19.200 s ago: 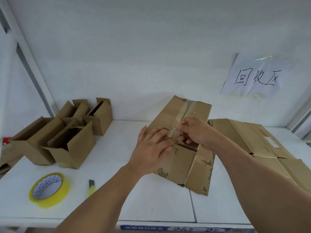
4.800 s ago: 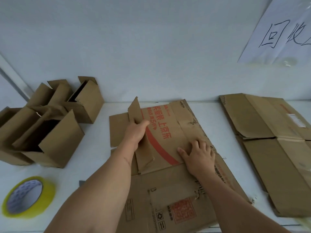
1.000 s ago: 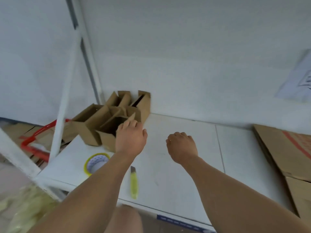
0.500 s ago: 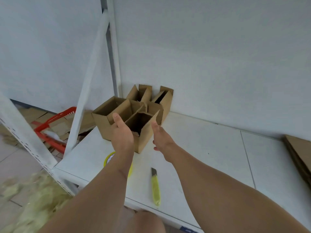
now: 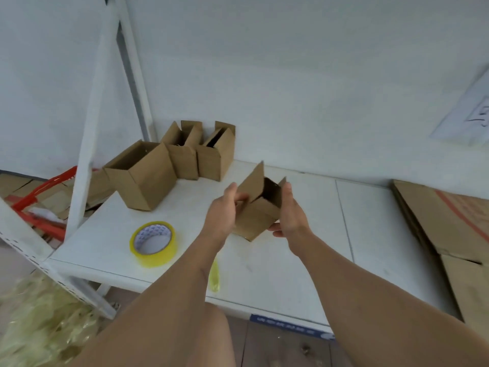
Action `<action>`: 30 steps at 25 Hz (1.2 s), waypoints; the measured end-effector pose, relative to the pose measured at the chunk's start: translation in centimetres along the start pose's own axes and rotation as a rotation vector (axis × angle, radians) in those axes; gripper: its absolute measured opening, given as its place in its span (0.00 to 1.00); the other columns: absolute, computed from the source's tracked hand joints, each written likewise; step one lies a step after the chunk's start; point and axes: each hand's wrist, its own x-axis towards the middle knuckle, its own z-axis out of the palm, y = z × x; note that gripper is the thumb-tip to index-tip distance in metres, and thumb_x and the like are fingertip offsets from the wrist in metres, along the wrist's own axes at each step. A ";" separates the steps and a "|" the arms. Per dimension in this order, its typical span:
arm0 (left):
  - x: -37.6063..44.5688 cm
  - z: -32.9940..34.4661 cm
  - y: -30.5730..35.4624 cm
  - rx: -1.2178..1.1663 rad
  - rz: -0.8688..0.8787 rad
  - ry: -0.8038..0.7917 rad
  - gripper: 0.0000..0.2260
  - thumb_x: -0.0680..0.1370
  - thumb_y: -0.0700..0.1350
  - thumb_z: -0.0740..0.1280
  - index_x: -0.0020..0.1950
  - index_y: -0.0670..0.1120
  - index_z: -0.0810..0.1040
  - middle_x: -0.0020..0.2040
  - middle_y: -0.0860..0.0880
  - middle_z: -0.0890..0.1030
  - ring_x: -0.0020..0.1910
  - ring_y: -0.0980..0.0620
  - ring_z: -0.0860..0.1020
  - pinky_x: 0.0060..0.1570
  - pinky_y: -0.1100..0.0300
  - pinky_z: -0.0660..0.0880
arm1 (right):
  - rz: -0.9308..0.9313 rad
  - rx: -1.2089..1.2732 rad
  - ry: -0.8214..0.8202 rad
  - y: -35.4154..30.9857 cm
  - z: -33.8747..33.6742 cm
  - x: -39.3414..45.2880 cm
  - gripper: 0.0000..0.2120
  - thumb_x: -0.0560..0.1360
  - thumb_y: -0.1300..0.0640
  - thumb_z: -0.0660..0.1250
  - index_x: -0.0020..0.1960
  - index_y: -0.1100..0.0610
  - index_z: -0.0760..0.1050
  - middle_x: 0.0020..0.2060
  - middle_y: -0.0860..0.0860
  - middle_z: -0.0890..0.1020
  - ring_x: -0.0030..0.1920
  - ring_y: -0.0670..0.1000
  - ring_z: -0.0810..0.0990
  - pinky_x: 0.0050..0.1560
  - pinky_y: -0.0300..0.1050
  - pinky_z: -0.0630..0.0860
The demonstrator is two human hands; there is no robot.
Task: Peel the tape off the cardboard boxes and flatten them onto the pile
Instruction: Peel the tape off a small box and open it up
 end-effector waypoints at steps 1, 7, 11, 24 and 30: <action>-0.4 1.3 0.0 0.058 0.026 -0.074 0.24 0.82 0.59 0.50 0.55 0.53 0.84 0.47 0.61 0.79 0.46 0.63 0.73 0.41 0.65 0.65 | 0.016 0.034 0.047 0.8 -1.8 -0.3 0.37 0.73 0.25 0.40 0.65 0.47 0.71 0.52 0.51 0.81 0.42 0.57 0.85 0.46 0.50 0.82; -1.9 8.9 0.3 0.206 0.070 -0.452 0.24 0.82 0.60 0.46 0.63 0.56 0.79 0.56 0.63 0.81 0.59 0.64 0.70 0.55 0.60 0.61 | 0.227 0.352 0.136 6.8 -10.7 -2.7 0.31 0.77 0.29 0.42 0.59 0.51 0.69 0.46 0.58 0.82 0.40 0.61 0.86 0.45 0.52 0.83; -1.9 11.8 -1.9 0.360 0.076 -0.545 0.24 0.83 0.60 0.45 0.66 0.57 0.77 0.58 0.64 0.80 0.67 0.59 0.66 0.61 0.58 0.56 | 0.327 0.390 0.106 10.4 -13.3 -2.1 0.36 0.74 0.25 0.44 0.57 0.52 0.74 0.45 0.57 0.83 0.43 0.60 0.85 0.54 0.57 0.81; -3.5 12.9 -6.2 0.331 0.311 -0.169 0.14 0.83 0.56 0.54 0.47 0.58 0.78 0.63 0.58 0.75 0.62 0.61 0.72 0.54 0.71 0.64 | -0.418 -0.693 0.282 11.2 -14.3 0.8 0.30 0.80 0.41 0.59 0.78 0.43 0.53 0.79 0.45 0.50 0.78 0.50 0.46 0.75 0.51 0.49; -4.0 11.8 -8.5 0.316 0.309 -0.146 0.16 0.81 0.62 0.54 0.61 0.60 0.77 0.69 0.60 0.70 0.64 0.64 0.70 0.63 0.66 0.65 | -0.449 -0.743 -0.022 13.0 -13.7 1.3 0.26 0.81 0.38 0.47 0.76 0.45 0.62 0.77 0.39 0.58 0.77 0.42 0.48 0.74 0.48 0.50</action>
